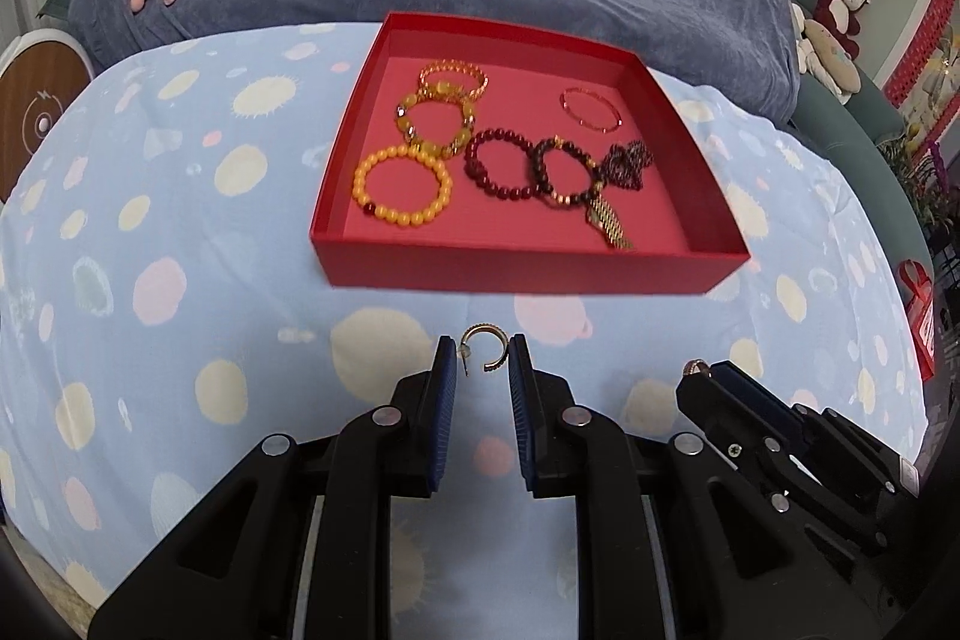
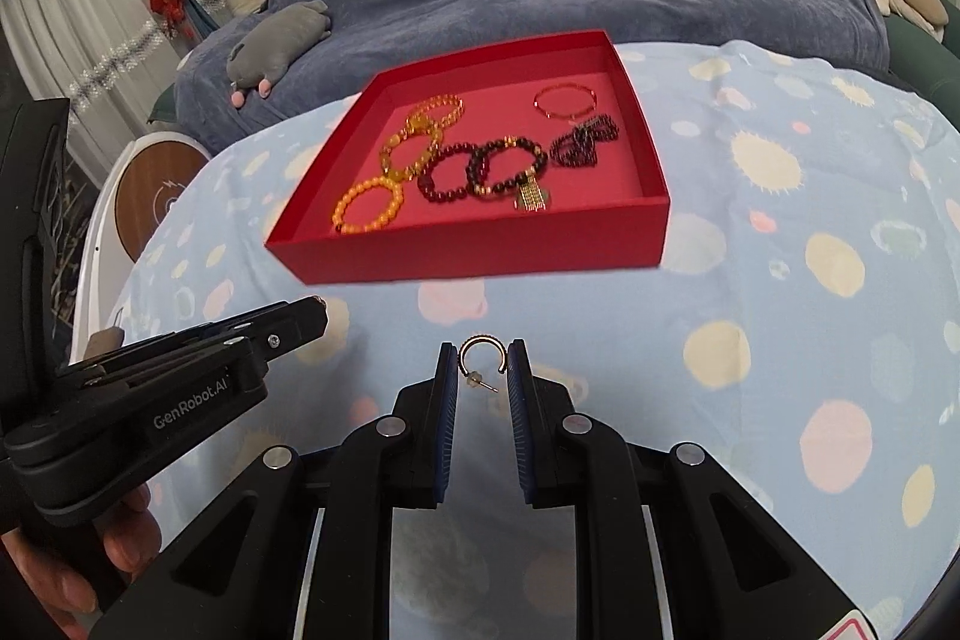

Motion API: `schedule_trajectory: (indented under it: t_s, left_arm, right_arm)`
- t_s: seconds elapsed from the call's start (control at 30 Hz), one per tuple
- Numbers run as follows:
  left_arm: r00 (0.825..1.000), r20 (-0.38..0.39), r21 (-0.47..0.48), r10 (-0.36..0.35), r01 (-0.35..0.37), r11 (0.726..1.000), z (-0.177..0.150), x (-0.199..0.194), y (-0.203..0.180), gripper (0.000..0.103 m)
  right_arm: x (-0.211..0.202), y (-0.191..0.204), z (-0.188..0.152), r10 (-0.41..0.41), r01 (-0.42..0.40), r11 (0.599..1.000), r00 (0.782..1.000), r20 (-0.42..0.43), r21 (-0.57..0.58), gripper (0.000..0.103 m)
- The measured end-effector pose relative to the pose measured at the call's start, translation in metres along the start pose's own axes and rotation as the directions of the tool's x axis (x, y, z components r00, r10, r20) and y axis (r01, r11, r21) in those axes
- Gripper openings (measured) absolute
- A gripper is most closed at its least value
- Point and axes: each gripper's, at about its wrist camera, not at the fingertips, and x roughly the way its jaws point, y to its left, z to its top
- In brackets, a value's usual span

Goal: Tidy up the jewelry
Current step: 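Carry both earrings over the red box, then lower both earrings into the red box and open both tools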

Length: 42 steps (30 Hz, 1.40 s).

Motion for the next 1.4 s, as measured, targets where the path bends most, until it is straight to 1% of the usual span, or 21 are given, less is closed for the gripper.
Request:
schedule_trajectory:
  t_s: [0.13,0.37,0.63,0.97,1.1,1.4]
  left_arm:
    - [1.000,0.014,-0.003,0.001,0.000,1.000,0.017,0.003,0.000,0.018]
    - [0.999,0.043,0.005,-0.003,0.002,1.000,0.050,0.008,-0.003,0.018]
    - [0.998,0.060,0.026,0.018,-0.019,0.999,0.083,0.028,-0.009,0.018]
    - [0.999,0.043,0.039,0.030,-0.032,0.999,0.105,0.061,-0.010,0.018]
    - [0.999,0.035,0.038,0.032,-0.033,0.999,0.112,0.074,-0.008,0.018]
    - [0.999,0.037,0.045,0.039,-0.041,0.998,0.126,0.089,-0.009,0.018]
  right_arm:
    - [0.003,-0.002,0.019,-0.002,0.002,1.000,1.000,0.023,0.002,0.017]
    - [0.014,-0.012,0.058,0.016,-0.018,0.999,0.999,0.052,0.036,0.017]
    - [0.036,-0.008,0.098,0.015,-0.015,1.000,0.997,0.078,0.006,0.017]
    - [0.064,-0.006,0.118,0.001,0.001,1.000,0.997,0.074,-0.029,0.017]
    - [0.076,-0.010,0.125,-0.005,0.006,1.000,0.997,0.072,-0.024,0.017]
    - [0.095,-0.014,0.138,-0.014,0.016,0.999,0.998,0.063,-0.028,0.017]
